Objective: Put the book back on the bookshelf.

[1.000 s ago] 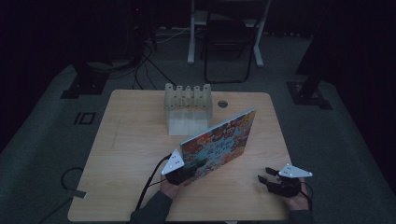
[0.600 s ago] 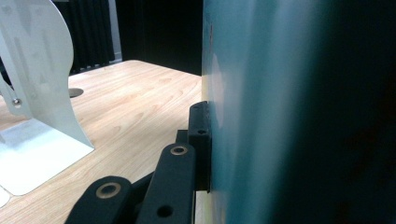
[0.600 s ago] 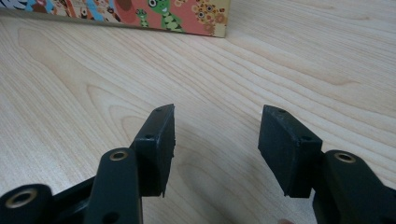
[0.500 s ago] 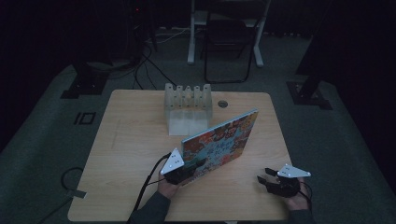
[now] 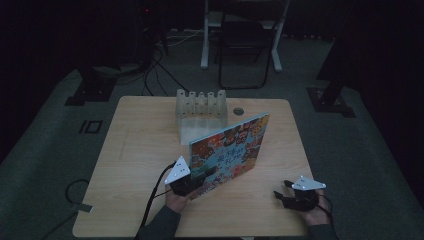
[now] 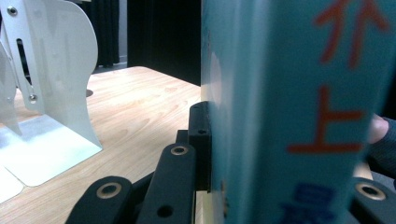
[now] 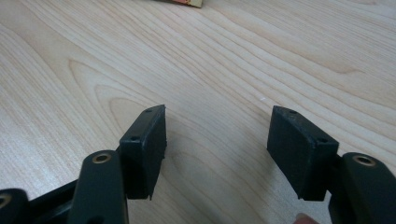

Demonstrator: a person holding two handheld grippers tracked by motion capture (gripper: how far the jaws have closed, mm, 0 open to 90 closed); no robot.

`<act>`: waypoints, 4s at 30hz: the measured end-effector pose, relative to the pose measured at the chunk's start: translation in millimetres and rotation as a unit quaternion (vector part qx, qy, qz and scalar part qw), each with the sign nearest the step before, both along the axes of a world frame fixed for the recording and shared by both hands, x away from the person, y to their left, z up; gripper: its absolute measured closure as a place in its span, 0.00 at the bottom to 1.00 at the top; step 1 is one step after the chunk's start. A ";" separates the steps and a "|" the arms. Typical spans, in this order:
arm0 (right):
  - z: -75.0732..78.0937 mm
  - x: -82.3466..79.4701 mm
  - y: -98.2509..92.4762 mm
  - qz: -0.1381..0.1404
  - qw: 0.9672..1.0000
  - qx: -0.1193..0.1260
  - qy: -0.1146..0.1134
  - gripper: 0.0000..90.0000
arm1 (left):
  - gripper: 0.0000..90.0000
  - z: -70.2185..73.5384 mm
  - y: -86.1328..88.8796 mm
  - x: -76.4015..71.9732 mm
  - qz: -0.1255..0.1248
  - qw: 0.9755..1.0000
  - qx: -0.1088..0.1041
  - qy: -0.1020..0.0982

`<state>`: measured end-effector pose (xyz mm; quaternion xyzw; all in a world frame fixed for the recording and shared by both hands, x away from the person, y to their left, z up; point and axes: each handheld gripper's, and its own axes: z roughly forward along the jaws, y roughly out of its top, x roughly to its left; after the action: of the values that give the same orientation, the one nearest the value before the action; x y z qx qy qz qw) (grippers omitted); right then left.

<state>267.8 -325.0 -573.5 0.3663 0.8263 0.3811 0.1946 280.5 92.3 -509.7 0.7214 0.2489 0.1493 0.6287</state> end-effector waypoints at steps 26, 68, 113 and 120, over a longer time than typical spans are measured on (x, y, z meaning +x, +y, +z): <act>-0.4 3.3 -2.4 0.003 1.000 0.012 0.020 0.37 | 0.90 10.4 11.2 -8.7 0.021 1.000 0.009 0.004; -0.5 3.6 -2.5 0.006 1.000 0.013 0.021 0.35 | 0.90 23.8 49.5 -26.2 0.075 0.997 0.008 0.002; -0.5 3.4 -2.4 0.006 1.000 0.013 0.022 0.35 | 0.90 36.5 78.2 -37.6 0.144 0.989 -0.019 -0.016; -0.5 3.4 -2.4 0.006 1.000 0.013 0.022 0.35 | 0.90 36.8 78.1 -38.9 0.160 0.987 -0.019 -0.023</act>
<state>271.2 -327.4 -574.0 0.3724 0.8274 0.3848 0.1693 241.5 170.4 -472.9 0.6564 0.3494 0.2597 0.6161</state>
